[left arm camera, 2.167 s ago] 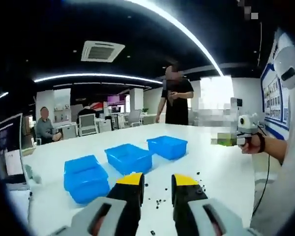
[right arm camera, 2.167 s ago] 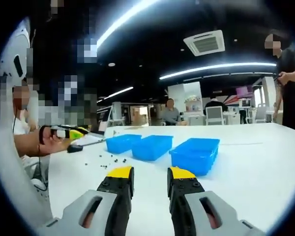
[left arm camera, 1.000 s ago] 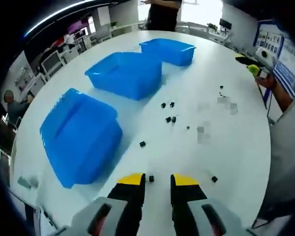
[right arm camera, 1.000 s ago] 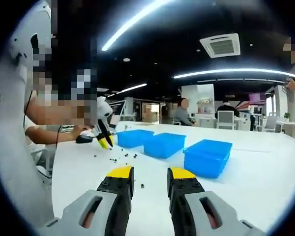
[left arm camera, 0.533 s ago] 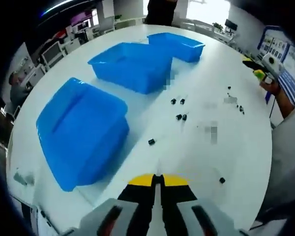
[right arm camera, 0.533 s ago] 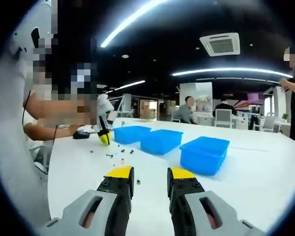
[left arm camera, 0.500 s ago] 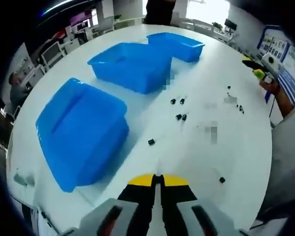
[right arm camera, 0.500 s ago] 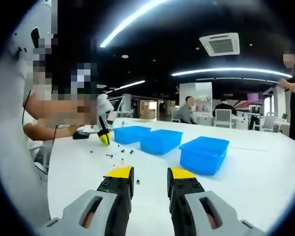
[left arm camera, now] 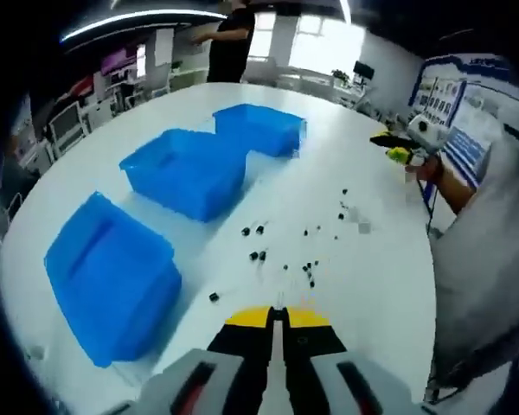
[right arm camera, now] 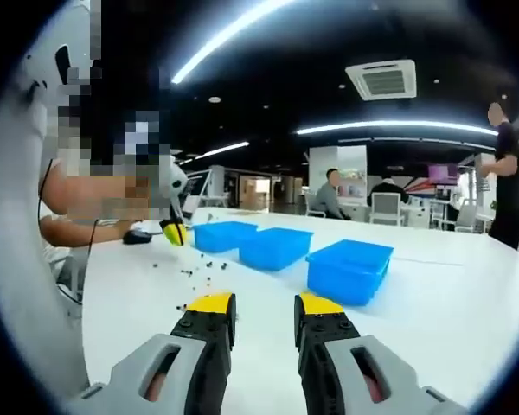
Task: Pick up the resistors one by one and place each resistor into its matching bin, sorting the parts by color and model until every resistor is separated into the correct bin for its type
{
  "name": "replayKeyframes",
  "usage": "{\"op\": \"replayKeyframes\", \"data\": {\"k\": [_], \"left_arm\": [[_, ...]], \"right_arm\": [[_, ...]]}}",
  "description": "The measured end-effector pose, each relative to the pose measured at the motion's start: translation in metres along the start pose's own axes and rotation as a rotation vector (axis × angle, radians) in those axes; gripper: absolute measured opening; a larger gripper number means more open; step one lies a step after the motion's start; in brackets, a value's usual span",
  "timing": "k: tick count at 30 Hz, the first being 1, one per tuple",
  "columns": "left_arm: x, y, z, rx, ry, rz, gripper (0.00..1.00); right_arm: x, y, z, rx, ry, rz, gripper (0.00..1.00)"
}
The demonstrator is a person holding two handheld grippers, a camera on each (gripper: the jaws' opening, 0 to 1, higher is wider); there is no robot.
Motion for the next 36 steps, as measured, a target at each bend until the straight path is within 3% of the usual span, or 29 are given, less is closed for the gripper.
{"op": "replayKeyframes", "data": {"k": [3, 6, 9, 11, 13, 16, 20, 24, 29, 30, 33, 36], "left_arm": [[0.004, -0.005, 0.007, -0.185, -0.030, -0.004, 0.07], [0.015, -0.009, 0.015, -0.380, -0.140, 0.061, 0.07], [0.033, -0.008, 0.023, -0.504, -0.332, 0.099, 0.07], [0.045, -0.004, 0.026, -0.547, -0.520, 0.094, 0.07], [0.056, 0.002, 0.027, -0.545, -0.644, 0.153, 0.07], [0.070, 0.008, 0.027, -0.518, -0.759, 0.216, 0.07], [0.083, 0.013, 0.029, -0.491, -0.848, 0.258, 0.08], [0.087, 0.020, 0.025, -0.458, -0.884, 0.284, 0.07], [0.085, 0.026, 0.020, -0.450, -0.880, 0.320, 0.08], [0.085, 0.028, 0.020, -0.444, -0.877, 0.329, 0.09], [0.085, 0.032, 0.017, -0.396, -0.855, 0.429, 0.32], [0.086, 0.034, 0.018, -0.399, -0.857, 0.444, 0.33]], "right_arm": [[0.000, -0.003, 0.001, -0.015, 0.014, -0.007, 0.29], [0.003, -0.002, 0.000, -0.020, 0.012, -0.016, 0.29], [0.007, 0.001, -0.002, -0.006, 0.003, -0.014, 0.29], [0.008, 0.002, -0.004, 0.010, 0.004, -0.015, 0.29], [0.010, 0.001, -0.004, 0.018, 0.008, -0.009, 0.29], [0.012, -0.001, -0.002, 0.009, 0.005, -0.005, 0.29], [0.009, -0.003, 0.000, -0.003, 0.022, -0.005, 0.29], [0.007, -0.004, 0.001, -0.010, 0.026, -0.006, 0.29], [0.005, 0.000, 0.001, -0.001, 0.023, -0.011, 0.29], [0.005, 0.000, 0.001, 0.001, 0.023, -0.013, 0.29], [0.005, -0.001, 0.000, 0.000, 0.021, -0.013, 0.29], [0.004, -0.003, 0.000, -0.008, 0.020, -0.008, 0.29]]}}
Point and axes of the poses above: the point that each gripper's makers call its tool centre point, and the gripper's own axes: z roughly backward along the fingers, x roughly to its left, y roughly out of its underside, the point moved 10 cm from there along z, roughly backward along the fingers, and after that the axes turned 15 degrees about -z, right-handed, at the moved point
